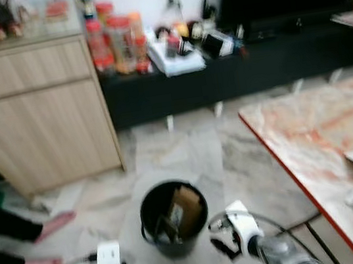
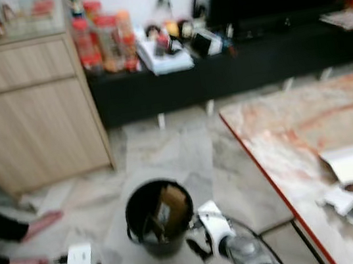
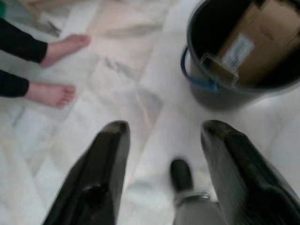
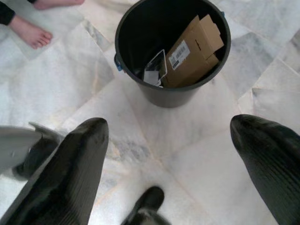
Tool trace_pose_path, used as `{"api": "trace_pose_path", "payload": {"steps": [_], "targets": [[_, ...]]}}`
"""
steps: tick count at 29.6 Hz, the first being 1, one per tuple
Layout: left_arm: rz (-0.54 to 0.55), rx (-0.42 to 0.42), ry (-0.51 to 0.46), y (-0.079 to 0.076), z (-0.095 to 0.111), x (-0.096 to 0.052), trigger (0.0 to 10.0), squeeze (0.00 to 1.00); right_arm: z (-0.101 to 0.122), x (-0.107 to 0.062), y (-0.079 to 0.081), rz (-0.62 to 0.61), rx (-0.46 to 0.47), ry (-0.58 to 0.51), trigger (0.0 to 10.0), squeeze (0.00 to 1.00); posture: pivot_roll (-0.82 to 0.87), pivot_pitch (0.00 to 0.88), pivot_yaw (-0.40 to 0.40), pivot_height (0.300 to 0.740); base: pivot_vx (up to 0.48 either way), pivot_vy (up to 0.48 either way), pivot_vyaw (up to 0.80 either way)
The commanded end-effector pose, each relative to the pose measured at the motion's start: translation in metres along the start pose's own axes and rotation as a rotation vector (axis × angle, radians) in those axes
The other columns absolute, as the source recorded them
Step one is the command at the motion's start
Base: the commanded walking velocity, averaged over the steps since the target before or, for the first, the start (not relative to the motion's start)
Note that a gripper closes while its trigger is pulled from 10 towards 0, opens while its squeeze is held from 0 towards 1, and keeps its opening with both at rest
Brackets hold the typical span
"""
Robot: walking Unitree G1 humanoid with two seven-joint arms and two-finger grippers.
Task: Picking trash to rubbish bin
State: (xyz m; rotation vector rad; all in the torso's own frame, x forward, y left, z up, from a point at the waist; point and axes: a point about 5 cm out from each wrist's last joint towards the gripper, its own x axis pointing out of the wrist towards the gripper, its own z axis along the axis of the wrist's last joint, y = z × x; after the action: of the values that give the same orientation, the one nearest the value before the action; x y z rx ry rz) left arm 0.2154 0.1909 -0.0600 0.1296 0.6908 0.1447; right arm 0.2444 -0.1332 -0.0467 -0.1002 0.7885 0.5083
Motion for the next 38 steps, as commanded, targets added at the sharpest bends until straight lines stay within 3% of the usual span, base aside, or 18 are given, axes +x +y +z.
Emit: {"api": "trace_pose_path", "payload": {"steps": [1, 16, 38], "targets": [[-0.005, -0.003, 0.021, -0.0020, -0.0052, -0.0015, 10.0, 0.00, -0.0061, -0.0021, -0.0024, -0.009, 0.006, 0.018, 10.0, 0.00, -0.04, 0.014, -0.072, 0.740, -0.247, 0.000, 0.00], [-0.010, 0.009, 0.021, -0.0020, -0.0054, -0.0016, 10.0, 0.00, -0.0067, -0.0018, -0.0013, -0.007, 0.009, 0.018, 10.0, 0.00, -0.04, 0.000, -0.067, 0.740, -0.246, 0.000, 0.00], [0.002, 0.000, 0.010, -0.0002, -0.0037, -0.0012, 10.0, 0.00, -0.0048, -0.0026, -0.0048, -0.030, 0.008, 0.008, 10.0, 0.00, -0.04, 0.010, -0.067, 0.740, 0.000, 0.000, 0.00]]}}
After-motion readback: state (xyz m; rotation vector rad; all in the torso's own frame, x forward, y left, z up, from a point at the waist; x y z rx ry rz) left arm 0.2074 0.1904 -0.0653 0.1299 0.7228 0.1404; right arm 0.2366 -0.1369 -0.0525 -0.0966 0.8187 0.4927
